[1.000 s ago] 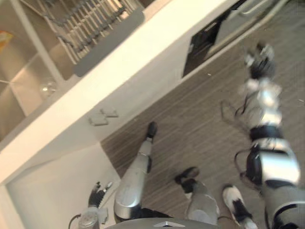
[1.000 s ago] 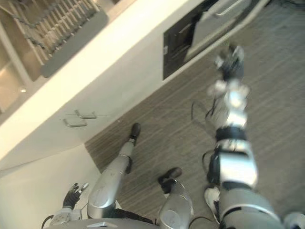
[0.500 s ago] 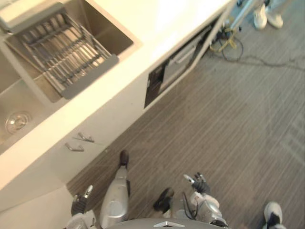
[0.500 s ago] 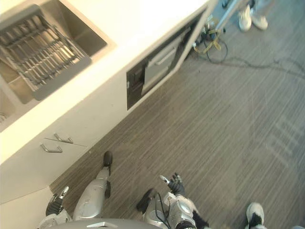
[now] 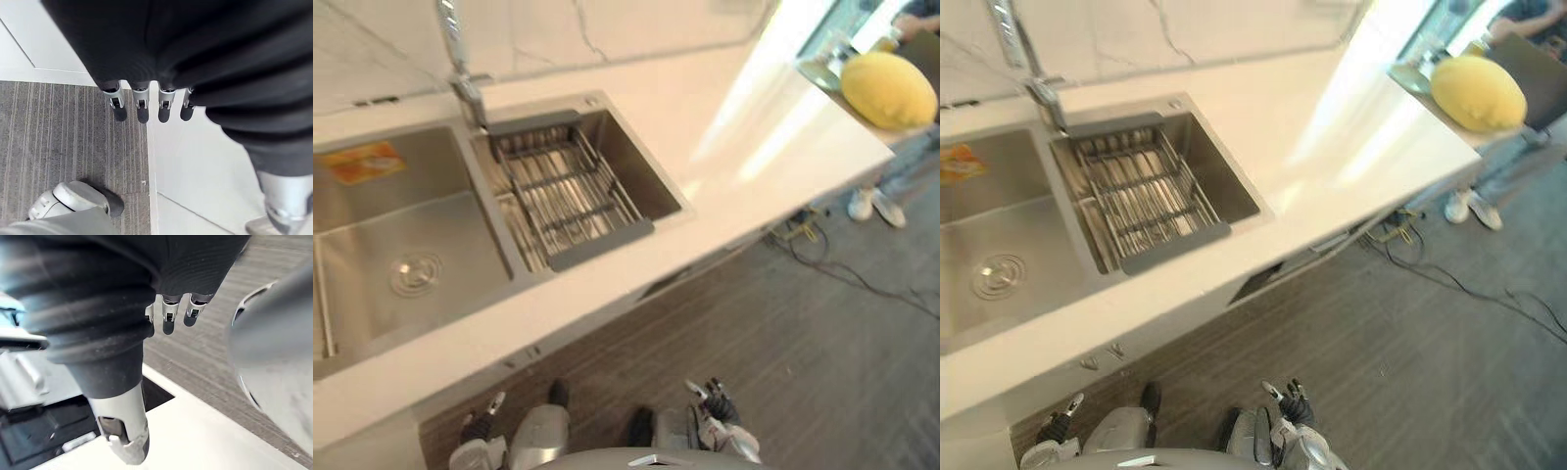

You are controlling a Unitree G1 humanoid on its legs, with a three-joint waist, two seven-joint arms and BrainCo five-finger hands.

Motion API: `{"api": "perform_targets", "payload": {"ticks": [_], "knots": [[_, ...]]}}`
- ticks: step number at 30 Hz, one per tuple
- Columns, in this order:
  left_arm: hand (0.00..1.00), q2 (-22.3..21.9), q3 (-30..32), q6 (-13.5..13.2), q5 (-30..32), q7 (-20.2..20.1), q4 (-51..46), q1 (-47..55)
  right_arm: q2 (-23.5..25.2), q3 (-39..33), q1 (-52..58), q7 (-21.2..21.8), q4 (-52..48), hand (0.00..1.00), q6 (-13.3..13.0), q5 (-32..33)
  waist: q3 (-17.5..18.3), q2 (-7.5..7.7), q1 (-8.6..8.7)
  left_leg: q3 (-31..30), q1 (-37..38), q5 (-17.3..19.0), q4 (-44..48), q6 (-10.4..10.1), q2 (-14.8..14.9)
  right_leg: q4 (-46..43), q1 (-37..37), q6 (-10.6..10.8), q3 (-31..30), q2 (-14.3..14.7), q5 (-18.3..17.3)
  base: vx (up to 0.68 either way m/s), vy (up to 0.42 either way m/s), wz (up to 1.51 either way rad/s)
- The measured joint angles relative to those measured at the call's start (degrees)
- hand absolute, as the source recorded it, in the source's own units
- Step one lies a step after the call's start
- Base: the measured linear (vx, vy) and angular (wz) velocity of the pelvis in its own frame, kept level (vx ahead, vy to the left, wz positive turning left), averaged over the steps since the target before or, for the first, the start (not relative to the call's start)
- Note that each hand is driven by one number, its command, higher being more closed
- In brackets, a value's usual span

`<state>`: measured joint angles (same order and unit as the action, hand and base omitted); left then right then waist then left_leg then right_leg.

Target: Walk over to the sink, pick up the cup, carry it to the dishwasher, place the cup inside the dishwasher, then close the dishwasher door

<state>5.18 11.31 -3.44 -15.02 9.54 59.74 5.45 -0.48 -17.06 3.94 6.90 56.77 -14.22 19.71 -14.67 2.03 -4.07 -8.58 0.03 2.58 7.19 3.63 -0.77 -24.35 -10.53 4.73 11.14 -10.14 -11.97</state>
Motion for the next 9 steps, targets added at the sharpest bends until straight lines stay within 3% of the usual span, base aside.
{"api": "perform_targets", "payload": {"ticks": [3, 6, 7, 8, 9], "knots": [[0.00, -1.13, 2.82, 1.13, 1.97, -0.16, -0.08, -0.16, 0.37, 0.53, 2.04, -0.54, -1.35, 0.00, -0.71, -1.20, 2.17, -0.53, 0.75, -2.70, 1.00, 4.87, 4.51, -0.56, 0.08, 1.53, -1.25, 0.47, -4.37, 1.69, 2.58, 0.24, -0.147, 1.15], [0.00, -0.90, 6.83, 0.80, 2.83, -0.42, -0.16, 0.09, 2.29, 1.51, 3.38, -1.36, -1.63, 0.00, -0.53, -2.16, 4.34, 2.88, 0.82, 4.18, -0.84, 10.41, 10.97, -3.44, 0.21, 8.14, 2.21, -0.47, -4.76, -0.13, 15.40, 0.30, -0.314, 0.88], [0.00, -2.73, 7.58, 0.71, 2.84, -0.32, 0.38, 0.18, -0.29, 2.89, 3.50, -1.23, -1.53, 0.00, -0.18, -2.49, 4.72, 0.00, 0.57, 5.98, -1.37, 13.42, 15.34, -5.25, 3.27, 7.67, 4.36, 1.26, -1.95, 0.73, 11.44, 0.28, -0.337, 0.52], [0.00, -3.62, 7.92, 0.48, 2.83, -0.35, 0.13, 0.27, -1.01, 2.91, 3.72, -1.29, -1.59, 0.00, -0.24, -2.61, 5.09, -0.55, 0.84, 6.72, -1.94, 14.03, 16.09, -5.81, 4.37, 7.84, 4.71, 1.22, -1.03, 1.20, 10.49, 0.26, -0.242, 0.40], [0.00, -4.81, 8.69, 0.27, 2.76, -0.45, 0.24, 0.79, -1.71, 2.96, 3.33, -1.05, -1.68, 0.00, 0.31, -2.94, 5.68, -2.24, 0.87, 7.04, -1.64, 14.47, 16.31, -6.52, 5.55, 7.19, 5.05, 0.83, -0.37, 1.85, 9.42, 0.13, -0.082, 0.18]]}}
